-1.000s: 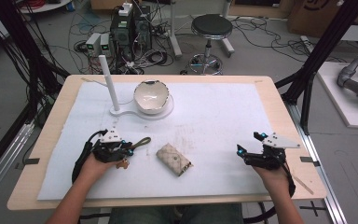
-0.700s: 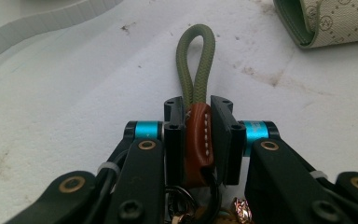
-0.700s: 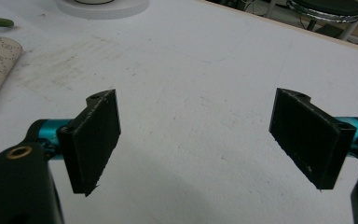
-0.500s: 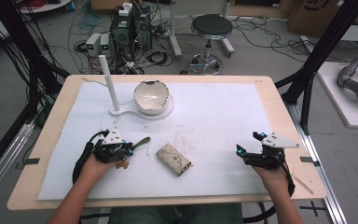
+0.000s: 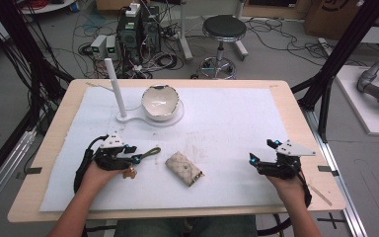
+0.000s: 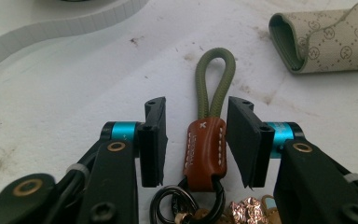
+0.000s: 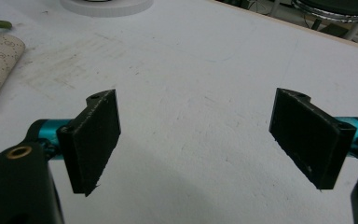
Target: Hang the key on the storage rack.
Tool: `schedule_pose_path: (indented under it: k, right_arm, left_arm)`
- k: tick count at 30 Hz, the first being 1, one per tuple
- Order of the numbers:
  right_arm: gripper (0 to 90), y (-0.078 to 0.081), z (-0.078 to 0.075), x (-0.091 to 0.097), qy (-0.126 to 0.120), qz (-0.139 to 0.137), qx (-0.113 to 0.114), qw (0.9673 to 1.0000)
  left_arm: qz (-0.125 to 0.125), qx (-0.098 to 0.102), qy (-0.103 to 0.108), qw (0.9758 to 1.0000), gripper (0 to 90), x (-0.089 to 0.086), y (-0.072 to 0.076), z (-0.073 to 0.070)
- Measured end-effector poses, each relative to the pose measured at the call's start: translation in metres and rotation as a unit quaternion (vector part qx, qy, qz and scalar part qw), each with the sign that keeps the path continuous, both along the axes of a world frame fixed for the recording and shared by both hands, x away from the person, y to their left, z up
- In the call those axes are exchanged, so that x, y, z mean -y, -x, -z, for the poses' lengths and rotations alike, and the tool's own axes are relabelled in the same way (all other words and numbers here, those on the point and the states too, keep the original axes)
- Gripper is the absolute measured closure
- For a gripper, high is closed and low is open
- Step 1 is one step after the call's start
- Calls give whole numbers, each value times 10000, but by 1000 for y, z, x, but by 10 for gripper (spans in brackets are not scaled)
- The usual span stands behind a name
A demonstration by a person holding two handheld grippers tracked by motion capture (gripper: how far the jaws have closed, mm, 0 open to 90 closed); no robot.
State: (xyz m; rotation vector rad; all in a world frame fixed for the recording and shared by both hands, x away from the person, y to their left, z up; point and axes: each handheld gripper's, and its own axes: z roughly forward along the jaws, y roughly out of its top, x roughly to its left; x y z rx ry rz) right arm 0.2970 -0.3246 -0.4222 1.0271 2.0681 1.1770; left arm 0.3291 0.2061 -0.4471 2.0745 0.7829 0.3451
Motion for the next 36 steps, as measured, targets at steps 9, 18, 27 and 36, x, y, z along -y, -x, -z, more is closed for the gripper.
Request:
schedule_pose_path:
  k: [9, 18, 27, 36]
  right_arm:
    - [165, 0, 1, -1, -4, 6, -31, 10000]
    - [165, 0, 0, -1, 6, -14, 6, 10000]
    - [165, 0, 0, -1, -1, 6, 0, 10000]
    - [165, -1, 1, -2, -12, 10, -27, 10000]
  left_arm:
    - [19, -174, -177, 9997, 563, 2, -2, 4]
    - [143, -91, -431, 9989, 682, 6, 0, 8]
    - [200, 4, -508, 9985, 715, 7, 2, 7]
    - [3, 372, -209, 9991, 715, 0, 5, -16]
